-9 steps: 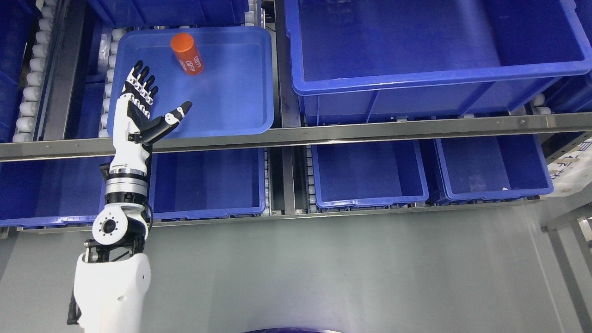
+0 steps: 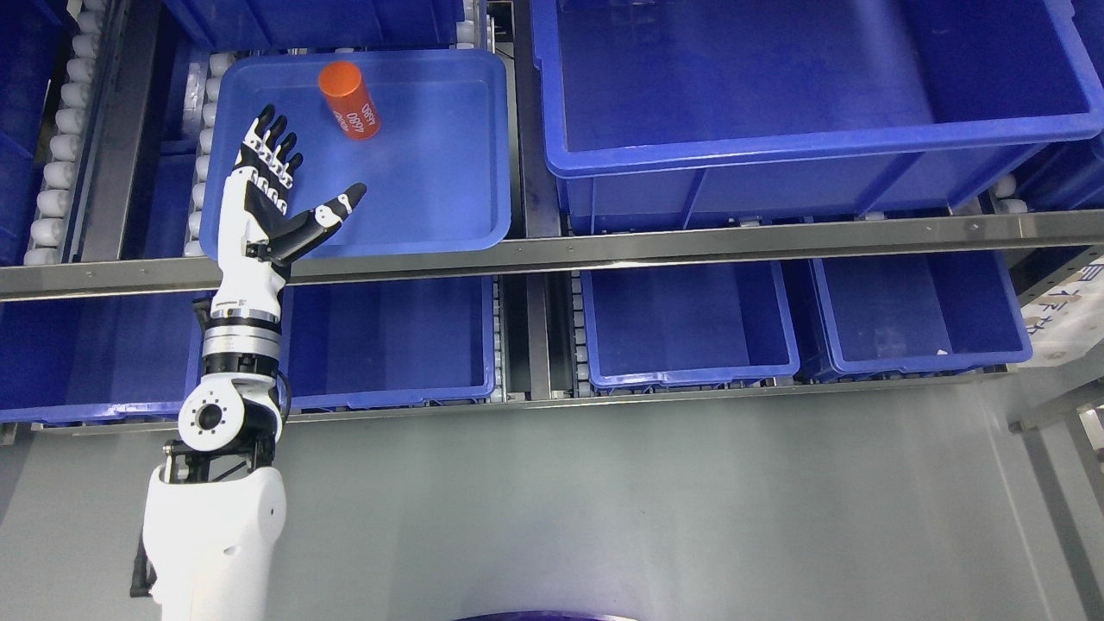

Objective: Grab orange capacitor from left shelf to right desk
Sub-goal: 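Reach the open left hand toward the orange container in the blue bin, then close the left hand around the orange container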

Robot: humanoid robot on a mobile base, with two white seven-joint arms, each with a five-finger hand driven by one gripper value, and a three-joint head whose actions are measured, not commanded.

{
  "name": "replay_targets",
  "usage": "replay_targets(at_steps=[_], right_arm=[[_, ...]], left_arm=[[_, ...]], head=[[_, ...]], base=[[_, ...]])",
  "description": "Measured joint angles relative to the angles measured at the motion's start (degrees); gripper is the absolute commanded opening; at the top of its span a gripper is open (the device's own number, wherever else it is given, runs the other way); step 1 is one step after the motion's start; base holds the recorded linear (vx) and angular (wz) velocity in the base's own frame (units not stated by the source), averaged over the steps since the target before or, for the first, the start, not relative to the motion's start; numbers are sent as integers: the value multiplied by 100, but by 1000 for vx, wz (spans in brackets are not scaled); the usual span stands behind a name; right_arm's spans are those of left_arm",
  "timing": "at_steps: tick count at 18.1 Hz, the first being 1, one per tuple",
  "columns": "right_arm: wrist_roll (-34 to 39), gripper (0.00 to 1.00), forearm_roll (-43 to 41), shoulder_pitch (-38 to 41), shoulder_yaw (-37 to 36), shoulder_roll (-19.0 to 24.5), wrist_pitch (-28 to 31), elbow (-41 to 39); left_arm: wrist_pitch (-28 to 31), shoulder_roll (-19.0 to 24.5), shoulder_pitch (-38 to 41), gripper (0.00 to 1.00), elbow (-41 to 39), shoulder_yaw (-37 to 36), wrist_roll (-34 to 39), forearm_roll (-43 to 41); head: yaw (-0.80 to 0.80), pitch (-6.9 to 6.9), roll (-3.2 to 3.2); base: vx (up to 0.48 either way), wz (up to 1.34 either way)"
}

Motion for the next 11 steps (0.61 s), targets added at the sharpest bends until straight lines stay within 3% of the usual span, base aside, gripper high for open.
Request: replay_targets(at_steps=[11], right_arm=[[0, 100, 0, 0, 0, 0, 0, 0]], left_arm=[[354, 0, -1262, 99, 1042, 23, -4, -327]], head=[[0, 0, 0]], base=[[0, 0]])
